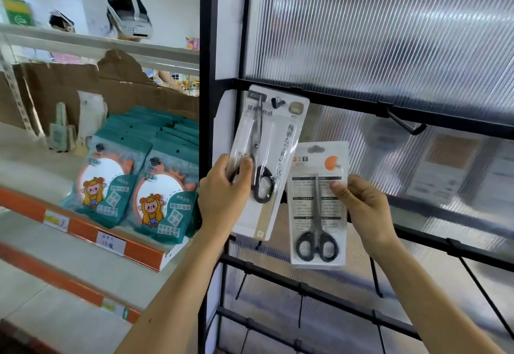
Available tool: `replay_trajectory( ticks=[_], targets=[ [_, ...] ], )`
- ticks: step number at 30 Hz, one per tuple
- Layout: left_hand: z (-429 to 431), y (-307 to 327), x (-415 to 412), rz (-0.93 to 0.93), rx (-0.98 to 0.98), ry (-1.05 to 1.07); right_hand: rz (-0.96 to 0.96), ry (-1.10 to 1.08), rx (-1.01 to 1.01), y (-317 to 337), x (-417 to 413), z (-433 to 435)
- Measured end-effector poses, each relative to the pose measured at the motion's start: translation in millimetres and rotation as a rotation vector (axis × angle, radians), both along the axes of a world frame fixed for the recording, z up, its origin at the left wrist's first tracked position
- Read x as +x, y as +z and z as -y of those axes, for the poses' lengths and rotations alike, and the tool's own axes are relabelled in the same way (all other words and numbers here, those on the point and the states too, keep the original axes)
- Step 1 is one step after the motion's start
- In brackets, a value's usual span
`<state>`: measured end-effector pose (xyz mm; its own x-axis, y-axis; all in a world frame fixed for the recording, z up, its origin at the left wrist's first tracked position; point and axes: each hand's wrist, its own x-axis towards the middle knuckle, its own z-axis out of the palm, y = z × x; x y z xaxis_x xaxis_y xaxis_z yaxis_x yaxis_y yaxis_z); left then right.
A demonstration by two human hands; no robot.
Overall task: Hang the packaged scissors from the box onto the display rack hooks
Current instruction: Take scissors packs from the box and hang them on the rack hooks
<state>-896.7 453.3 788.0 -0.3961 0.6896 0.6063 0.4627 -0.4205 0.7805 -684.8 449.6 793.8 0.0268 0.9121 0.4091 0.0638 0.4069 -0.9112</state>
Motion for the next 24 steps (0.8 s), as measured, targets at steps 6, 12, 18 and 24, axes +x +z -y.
replay_trajectory(
  ticks=[6,12,18,24],
  targets=[
    [-40.0,19.8,18.6,-0.029,-0.136,-0.045,0.015,-0.085,-0.021,2.7,6.9,-6.1],
    [-81.6,18.8,37.7,-0.116,-0.318,-0.062,0.085,-0.227,-0.014,8.4,17.5,-16.3],
    [-83.3,10.1,48.8,-0.043,-0.165,-0.051,0.072,-0.182,0.036,10.0,27.3,-7.6],
    [-41.6,8.1,63.2,0.042,-0.014,-0.270,0.063,-0.118,0.143,13.8,37.3,19.3]
  ],
)
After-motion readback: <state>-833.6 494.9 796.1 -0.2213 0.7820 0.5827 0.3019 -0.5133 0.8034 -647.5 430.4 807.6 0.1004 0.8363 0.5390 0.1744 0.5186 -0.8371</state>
